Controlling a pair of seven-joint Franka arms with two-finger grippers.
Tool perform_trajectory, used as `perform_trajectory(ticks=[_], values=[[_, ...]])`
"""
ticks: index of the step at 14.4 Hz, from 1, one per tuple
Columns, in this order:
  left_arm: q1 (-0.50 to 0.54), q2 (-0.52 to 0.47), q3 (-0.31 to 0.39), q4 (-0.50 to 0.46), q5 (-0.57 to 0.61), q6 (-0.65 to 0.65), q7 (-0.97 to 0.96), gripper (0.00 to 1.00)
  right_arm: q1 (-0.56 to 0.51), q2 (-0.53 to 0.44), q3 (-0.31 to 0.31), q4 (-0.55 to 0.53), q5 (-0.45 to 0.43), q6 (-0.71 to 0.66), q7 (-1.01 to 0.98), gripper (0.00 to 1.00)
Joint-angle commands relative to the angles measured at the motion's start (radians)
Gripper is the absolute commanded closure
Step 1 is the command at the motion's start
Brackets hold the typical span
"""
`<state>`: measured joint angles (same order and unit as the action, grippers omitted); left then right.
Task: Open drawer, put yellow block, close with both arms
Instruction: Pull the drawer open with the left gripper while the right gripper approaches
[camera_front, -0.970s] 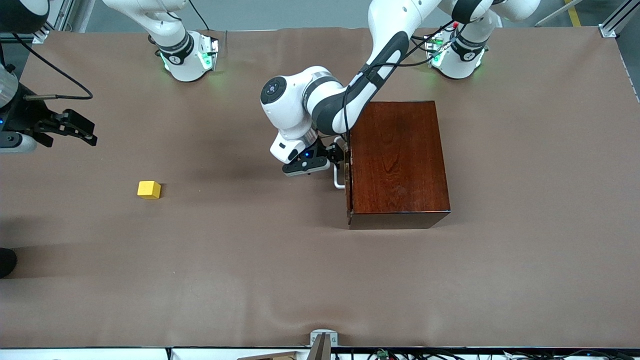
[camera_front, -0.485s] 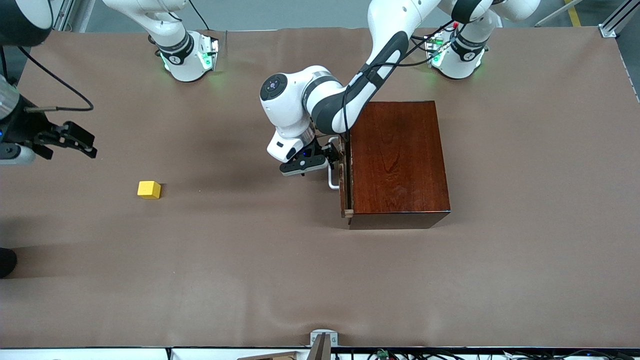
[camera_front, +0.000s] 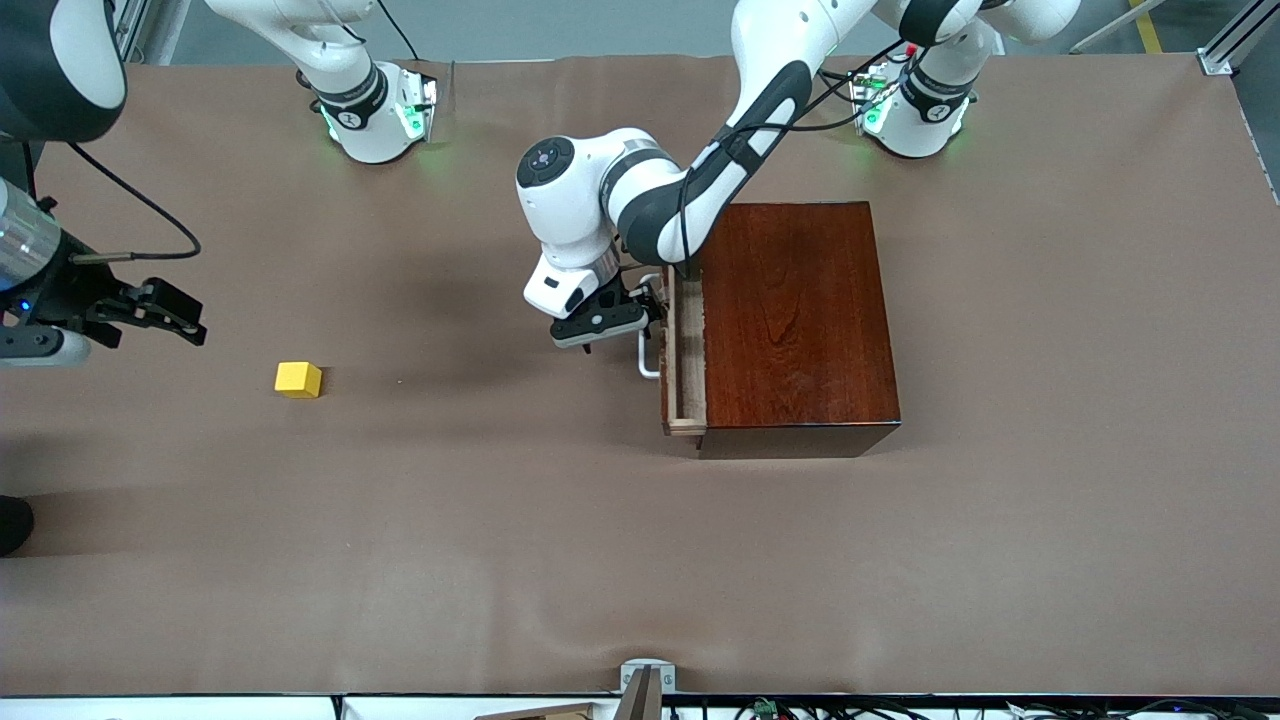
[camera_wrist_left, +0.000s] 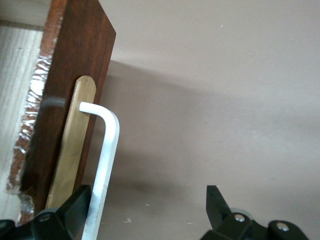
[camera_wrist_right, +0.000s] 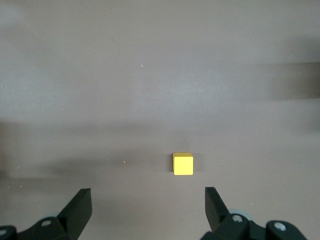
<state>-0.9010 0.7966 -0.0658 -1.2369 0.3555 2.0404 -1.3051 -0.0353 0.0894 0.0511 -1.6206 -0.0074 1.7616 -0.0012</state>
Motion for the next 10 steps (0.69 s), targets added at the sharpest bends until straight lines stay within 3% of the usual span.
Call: perform_trajectory(ticks=[1, 10], values=[[-0.021, 0.050, -0.009, 0.056, -0.020, 0.081, -0.045, 0.00, -0.026, 0.050, 0.009, 0.024, 0.001, 0.016, -0.008, 0.00], [-0.021, 0.053, -0.011, 0.071, -0.020, 0.233, -0.171, 0.00, -0.052, 0.165, 0.010, 0.034, 0.004, 0.073, -0.008, 0.00]])
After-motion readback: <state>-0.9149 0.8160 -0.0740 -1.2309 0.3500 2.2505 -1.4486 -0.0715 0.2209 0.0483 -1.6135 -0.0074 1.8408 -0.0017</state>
